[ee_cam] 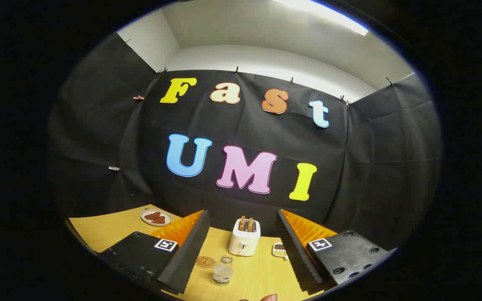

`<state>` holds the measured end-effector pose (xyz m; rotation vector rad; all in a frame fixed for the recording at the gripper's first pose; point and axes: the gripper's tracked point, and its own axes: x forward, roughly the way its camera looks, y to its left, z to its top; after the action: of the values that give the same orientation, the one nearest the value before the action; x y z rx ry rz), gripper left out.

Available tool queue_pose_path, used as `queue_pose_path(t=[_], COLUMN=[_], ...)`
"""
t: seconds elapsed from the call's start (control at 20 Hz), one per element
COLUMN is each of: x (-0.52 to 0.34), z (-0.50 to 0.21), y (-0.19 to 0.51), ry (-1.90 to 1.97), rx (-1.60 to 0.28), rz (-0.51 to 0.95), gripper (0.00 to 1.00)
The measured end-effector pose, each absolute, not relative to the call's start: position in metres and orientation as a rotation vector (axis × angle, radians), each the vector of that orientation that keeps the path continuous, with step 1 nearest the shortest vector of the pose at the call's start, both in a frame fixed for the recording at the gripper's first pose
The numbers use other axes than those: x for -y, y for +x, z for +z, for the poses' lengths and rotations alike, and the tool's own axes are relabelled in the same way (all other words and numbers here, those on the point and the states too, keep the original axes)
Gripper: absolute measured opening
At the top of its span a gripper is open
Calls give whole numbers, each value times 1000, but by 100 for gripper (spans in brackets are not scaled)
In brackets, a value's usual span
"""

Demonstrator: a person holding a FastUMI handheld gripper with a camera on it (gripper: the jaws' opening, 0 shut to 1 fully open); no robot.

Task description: Take the bottle from table, then pour the juice into the cup, finally place the bottle on the coaster

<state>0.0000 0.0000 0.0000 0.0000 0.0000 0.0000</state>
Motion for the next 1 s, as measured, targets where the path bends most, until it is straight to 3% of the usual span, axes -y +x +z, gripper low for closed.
queue_pose_path(t=[1.0], x=[-1], z=[-18], y=[1], ry=[7], rx=[-11], rz=[-9], gripper=[97])
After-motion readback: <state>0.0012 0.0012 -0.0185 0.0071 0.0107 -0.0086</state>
